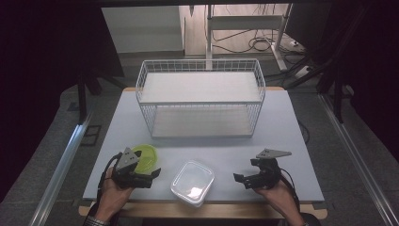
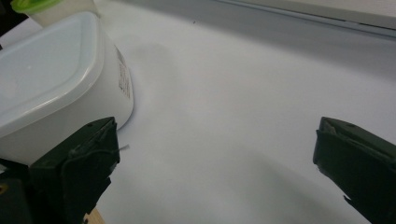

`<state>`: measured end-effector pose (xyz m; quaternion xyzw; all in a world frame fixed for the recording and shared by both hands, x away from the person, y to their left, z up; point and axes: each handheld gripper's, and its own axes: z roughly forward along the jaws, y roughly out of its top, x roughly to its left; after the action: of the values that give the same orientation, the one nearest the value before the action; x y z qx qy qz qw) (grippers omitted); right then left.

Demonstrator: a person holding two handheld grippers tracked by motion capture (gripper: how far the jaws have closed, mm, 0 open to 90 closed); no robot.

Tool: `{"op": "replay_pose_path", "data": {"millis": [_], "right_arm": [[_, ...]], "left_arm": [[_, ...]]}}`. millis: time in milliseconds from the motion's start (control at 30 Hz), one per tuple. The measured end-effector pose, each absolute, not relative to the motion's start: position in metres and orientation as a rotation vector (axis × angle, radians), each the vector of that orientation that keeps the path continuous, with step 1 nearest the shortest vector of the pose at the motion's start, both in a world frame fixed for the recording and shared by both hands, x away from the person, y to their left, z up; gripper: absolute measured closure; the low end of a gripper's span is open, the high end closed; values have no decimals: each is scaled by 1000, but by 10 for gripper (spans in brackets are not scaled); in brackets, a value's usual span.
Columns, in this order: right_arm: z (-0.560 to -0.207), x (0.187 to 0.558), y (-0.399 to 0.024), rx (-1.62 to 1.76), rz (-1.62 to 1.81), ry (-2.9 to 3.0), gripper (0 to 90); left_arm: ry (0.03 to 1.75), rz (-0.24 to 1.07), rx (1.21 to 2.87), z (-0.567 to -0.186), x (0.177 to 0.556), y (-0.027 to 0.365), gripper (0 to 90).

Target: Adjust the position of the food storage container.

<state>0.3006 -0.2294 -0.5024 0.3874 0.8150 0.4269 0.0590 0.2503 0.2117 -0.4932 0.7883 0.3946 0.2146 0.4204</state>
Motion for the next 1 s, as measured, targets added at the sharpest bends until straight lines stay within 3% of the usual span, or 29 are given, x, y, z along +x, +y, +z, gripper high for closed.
{"op": "replay_pose_path", "data": {"millis": [567, 767, 967, 1000], "right_arm": [[-506, 301, -227, 1152, 1270, 2468, 92], [-505, 300, -226, 1119, 1272, 2465, 134], [-505, 299, -227, 1107, 1275, 2472, 173], [-505, 299, -227, 1107, 1275, 2472, 173]], "left_arm": [[987, 476, 1968, -491, 249, 212, 95], [933, 474, 1980, -488, 245, 204, 254], [915, 430, 1967, -486, 243, 202, 599], [915, 415, 1962, -486, 244, 202, 599]]}}
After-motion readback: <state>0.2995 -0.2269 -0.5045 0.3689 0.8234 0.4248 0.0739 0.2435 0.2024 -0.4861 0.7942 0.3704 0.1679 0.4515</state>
